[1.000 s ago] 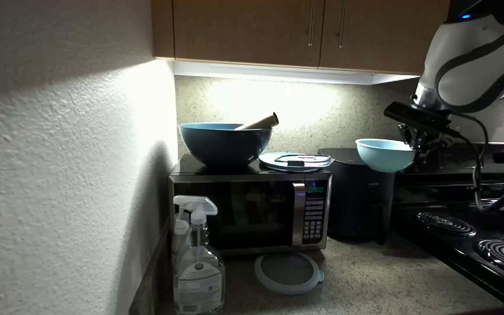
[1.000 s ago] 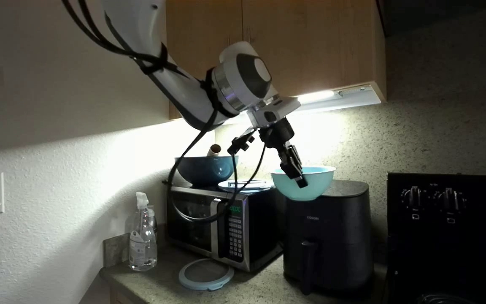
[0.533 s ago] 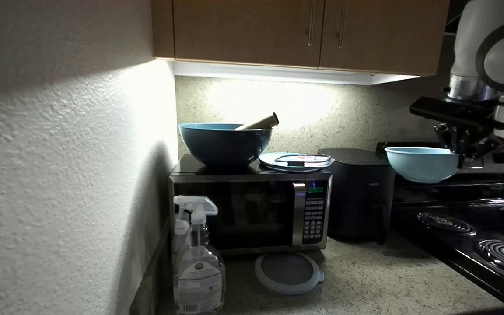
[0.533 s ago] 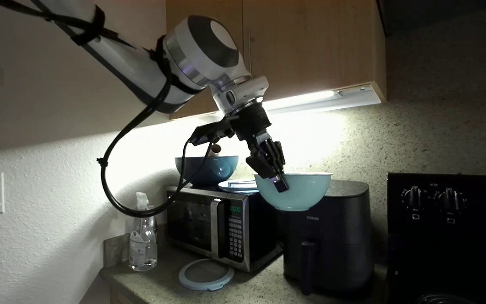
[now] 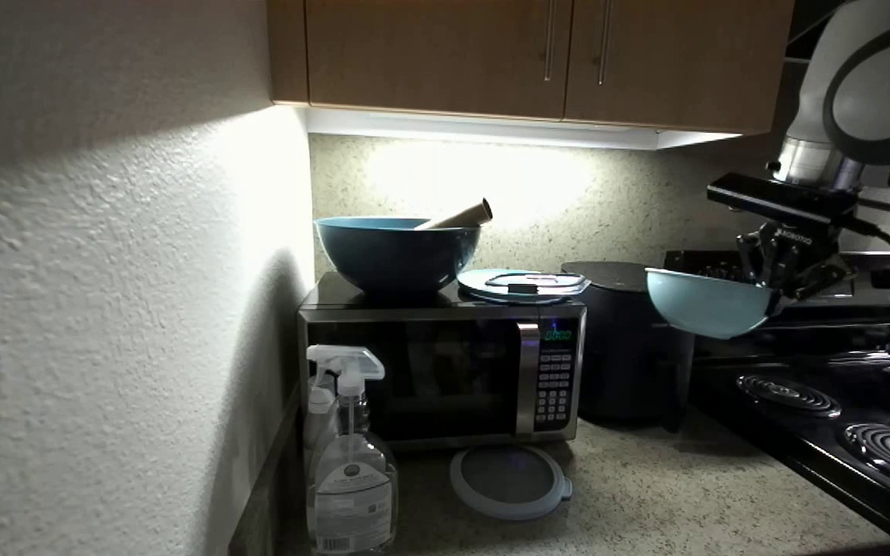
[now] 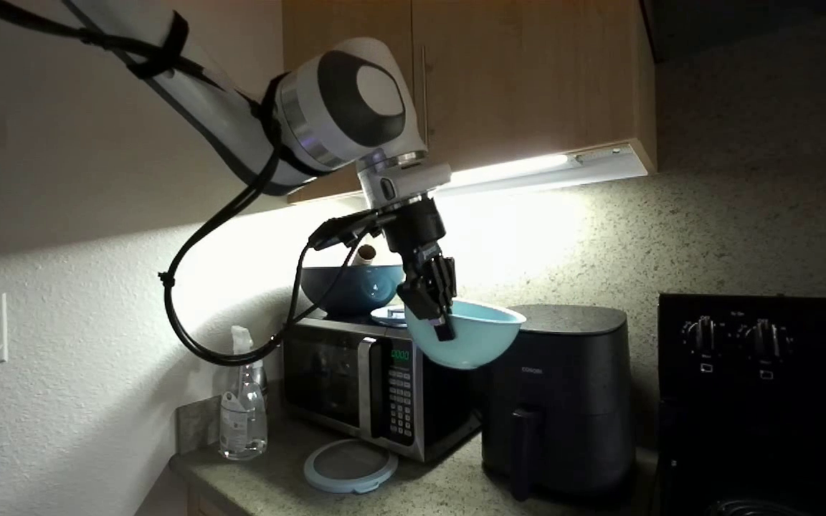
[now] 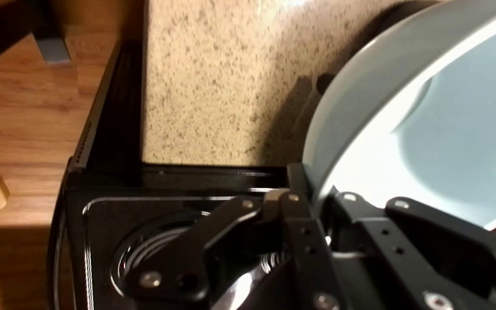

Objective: Pick up the light blue bowl and place it on the countertop

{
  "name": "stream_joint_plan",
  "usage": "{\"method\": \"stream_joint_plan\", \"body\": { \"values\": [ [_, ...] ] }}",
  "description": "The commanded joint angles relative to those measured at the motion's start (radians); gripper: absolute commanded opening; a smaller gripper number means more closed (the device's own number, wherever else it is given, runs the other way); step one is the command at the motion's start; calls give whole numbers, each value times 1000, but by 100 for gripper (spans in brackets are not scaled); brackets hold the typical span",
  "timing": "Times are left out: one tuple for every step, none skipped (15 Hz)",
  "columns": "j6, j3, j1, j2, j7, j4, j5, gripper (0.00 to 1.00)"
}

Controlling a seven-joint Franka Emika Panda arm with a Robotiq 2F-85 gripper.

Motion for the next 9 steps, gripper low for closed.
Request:
{"method": "stream_joint_plan", "body": {
  "values": [
    [0,-54,56,97,-162,34,209,2],
    [-17,-59,60,121,-189,41,255,2],
    [-24,-61,59,142,-208,47,285,2],
    [-30,-61,53,159,-216,51,307,2],
    [-29,-55,43,172,-204,52,306,2],
    [-16,-53,40,165,-201,44,309,2],
    [-12,-56,42,166,-209,46,318,2],
    [-9,-57,42,158,-200,48,327,2],
    [-8,-44,34,172,-174,38,286,7]
  ]
}}
